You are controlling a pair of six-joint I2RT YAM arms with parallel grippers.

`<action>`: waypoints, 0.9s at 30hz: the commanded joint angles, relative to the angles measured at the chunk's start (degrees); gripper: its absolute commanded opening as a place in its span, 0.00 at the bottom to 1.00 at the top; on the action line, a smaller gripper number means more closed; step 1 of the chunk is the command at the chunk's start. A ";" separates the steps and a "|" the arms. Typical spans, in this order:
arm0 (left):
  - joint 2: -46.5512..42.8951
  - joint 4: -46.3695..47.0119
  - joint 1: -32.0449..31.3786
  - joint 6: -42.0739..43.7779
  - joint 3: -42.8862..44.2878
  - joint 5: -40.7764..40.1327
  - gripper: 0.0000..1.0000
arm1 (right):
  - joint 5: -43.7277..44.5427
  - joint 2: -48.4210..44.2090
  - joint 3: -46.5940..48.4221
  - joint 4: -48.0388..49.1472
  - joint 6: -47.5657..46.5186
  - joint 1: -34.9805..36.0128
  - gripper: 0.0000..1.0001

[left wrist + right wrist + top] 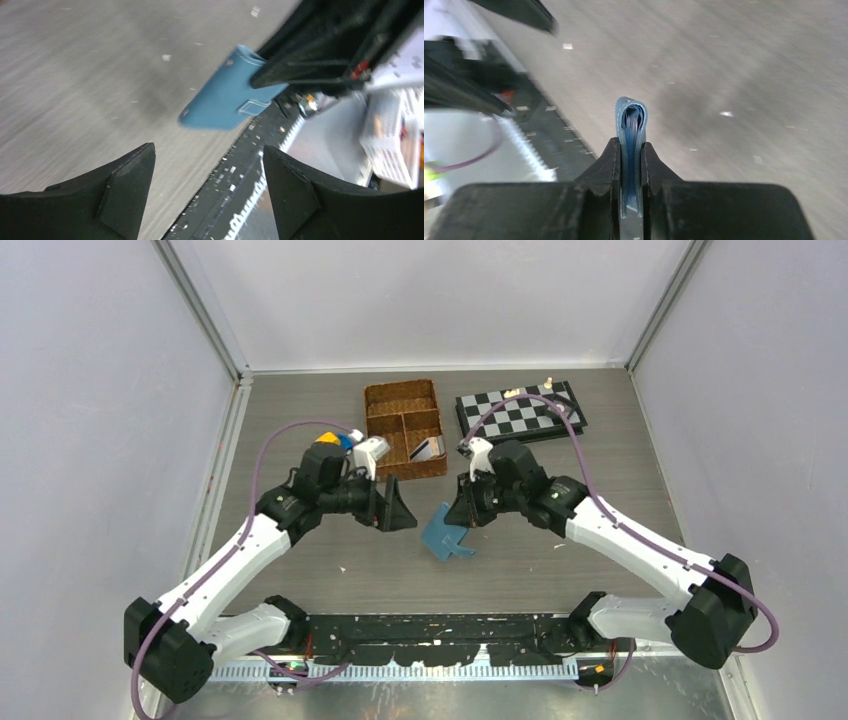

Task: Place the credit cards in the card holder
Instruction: Close the card holder at the center of the board.

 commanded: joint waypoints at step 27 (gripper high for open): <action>-0.29 3.50 9.34 -12.35 -11.34 -11.44 0.79 | 61.22 12.97 3.88 -1.17 -12.72 35.13 0.75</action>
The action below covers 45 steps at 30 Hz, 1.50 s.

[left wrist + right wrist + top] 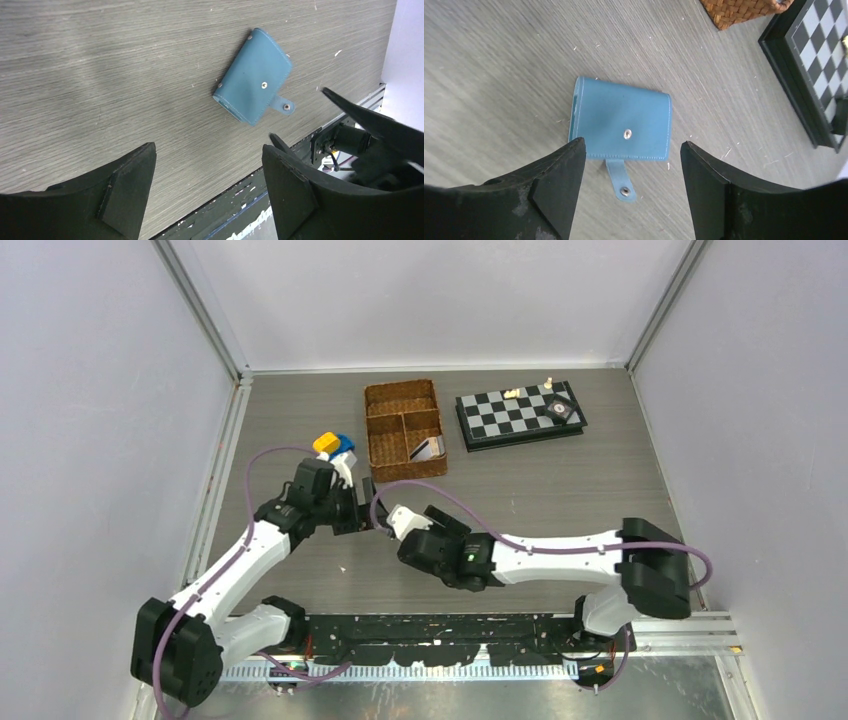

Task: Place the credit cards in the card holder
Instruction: Close the card holder at the center of the board.

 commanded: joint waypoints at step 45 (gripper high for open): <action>31.08 32.47 -20.27 7.19 1.52 -7.92 0.61 | -26.64 -15.37 -19.42 2.02 75.80 -21.15 0.28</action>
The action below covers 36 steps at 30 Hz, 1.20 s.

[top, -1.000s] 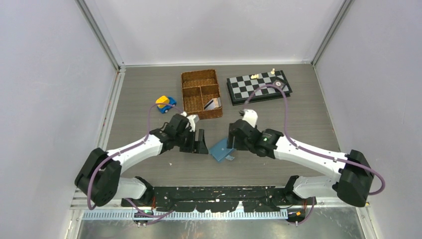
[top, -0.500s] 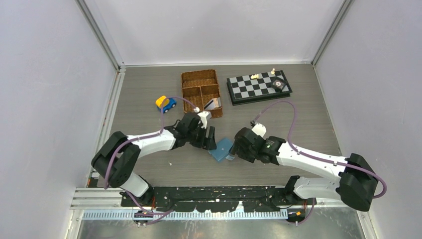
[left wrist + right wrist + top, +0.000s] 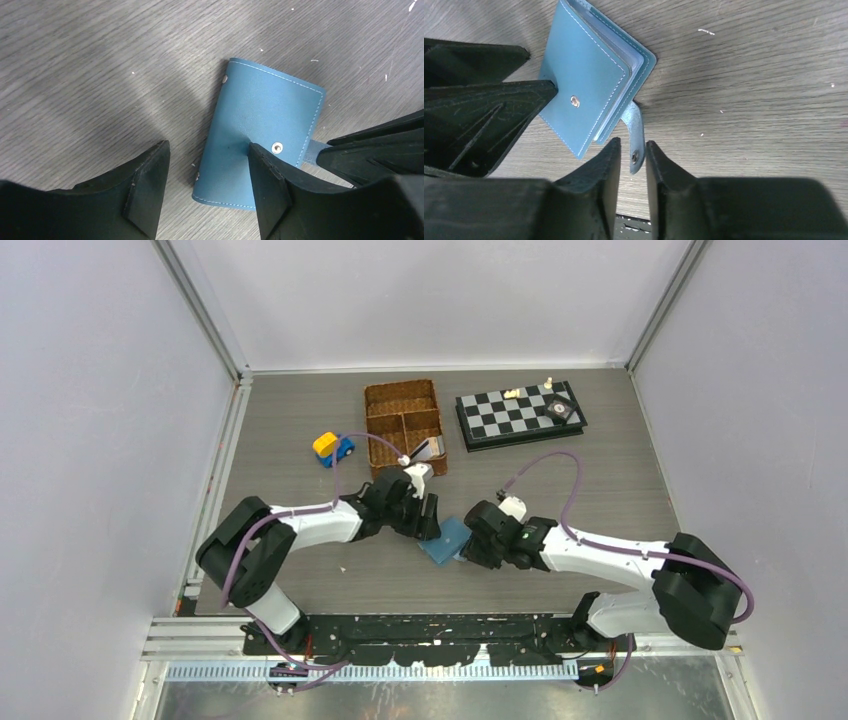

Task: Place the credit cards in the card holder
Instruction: Close the card holder at the center of the board.

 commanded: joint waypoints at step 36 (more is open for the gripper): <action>-6.64 -1.02 -3.07 -16.37 -3.80 -10.96 0.55 | 0.55 8.86 15.91 -6.26 -31.75 -7.56 0.34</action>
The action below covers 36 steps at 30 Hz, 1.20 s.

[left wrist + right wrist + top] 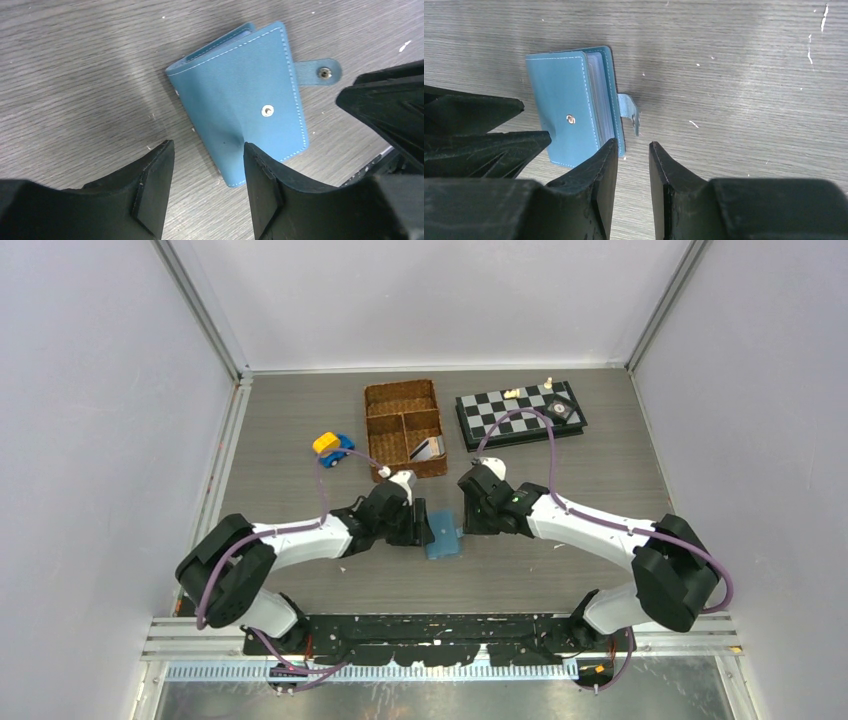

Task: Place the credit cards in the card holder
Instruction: Close the card holder at the center of the board.

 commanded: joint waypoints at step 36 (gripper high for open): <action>7.52 -1.89 0.39 0.71 3.95 -3.22 0.44 | 3.11 3.73 2.47 3.25 -1.54 -0.75 0.17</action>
